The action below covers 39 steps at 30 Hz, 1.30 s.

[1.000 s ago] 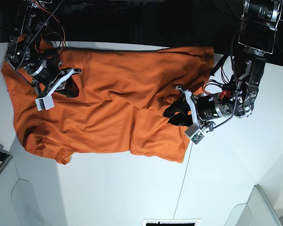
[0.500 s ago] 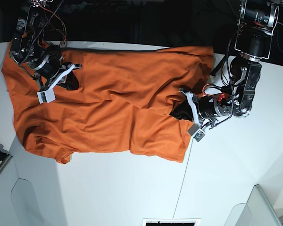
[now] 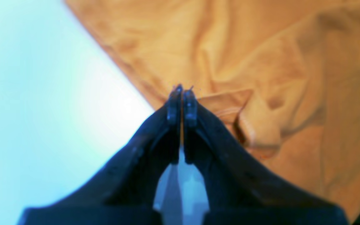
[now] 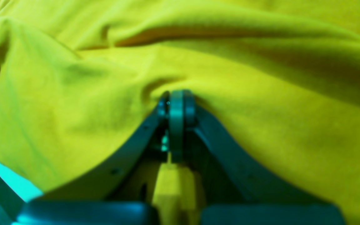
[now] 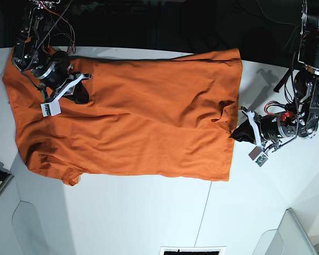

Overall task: Layout the t-shirt on the table in an organized manner, then fold the t-shirt properly
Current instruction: 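Pinch the shirt edges with both grippers and pull them apart, then grasp the shirt's shoulder and hem corners with both grippers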

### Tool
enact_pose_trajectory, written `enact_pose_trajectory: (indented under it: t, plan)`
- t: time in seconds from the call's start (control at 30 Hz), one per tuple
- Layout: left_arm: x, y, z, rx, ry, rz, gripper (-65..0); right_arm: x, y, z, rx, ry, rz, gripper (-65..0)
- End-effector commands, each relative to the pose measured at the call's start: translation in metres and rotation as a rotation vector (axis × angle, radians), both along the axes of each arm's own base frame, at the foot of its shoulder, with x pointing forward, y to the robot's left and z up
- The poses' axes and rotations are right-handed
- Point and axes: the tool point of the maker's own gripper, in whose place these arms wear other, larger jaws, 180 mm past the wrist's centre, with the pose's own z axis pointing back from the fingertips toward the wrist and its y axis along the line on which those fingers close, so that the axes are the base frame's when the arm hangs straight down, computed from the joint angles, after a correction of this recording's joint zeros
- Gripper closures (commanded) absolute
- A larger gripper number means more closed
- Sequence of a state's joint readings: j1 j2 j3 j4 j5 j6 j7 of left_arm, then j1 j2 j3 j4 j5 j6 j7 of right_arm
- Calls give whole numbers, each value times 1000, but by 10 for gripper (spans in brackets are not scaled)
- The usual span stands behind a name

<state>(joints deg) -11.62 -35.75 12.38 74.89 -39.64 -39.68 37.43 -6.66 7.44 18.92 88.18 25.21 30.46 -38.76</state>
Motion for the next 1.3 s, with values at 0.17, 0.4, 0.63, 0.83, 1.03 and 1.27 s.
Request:
enact_pose_trajectory:
  t: [0.17,0.4,0.63,0.83,1.03,1.27]
  plan:
    - [21,12,35,-15,-50,7,-20,12,-8,6,-37,-24,-5,0]
    - [-11,11,77,-169,37,-27,-20,32,-34,54,-54,-138,-40,0]
    - [-48,52,80,-179,96,57,-70,-4,-108,78,-73,-144,-185,0]
    - [-93,59,56,-243,228,105,-230,-59,-175,79,-151,-85,-320,0]
    - [-131,59,29,-243,340,120,-257,-92,-217,85,-244,-20,-360,-150]
    - [-158,53,13,-271,414,132,-379,-117,-244,64,-275,116,-369,-332]
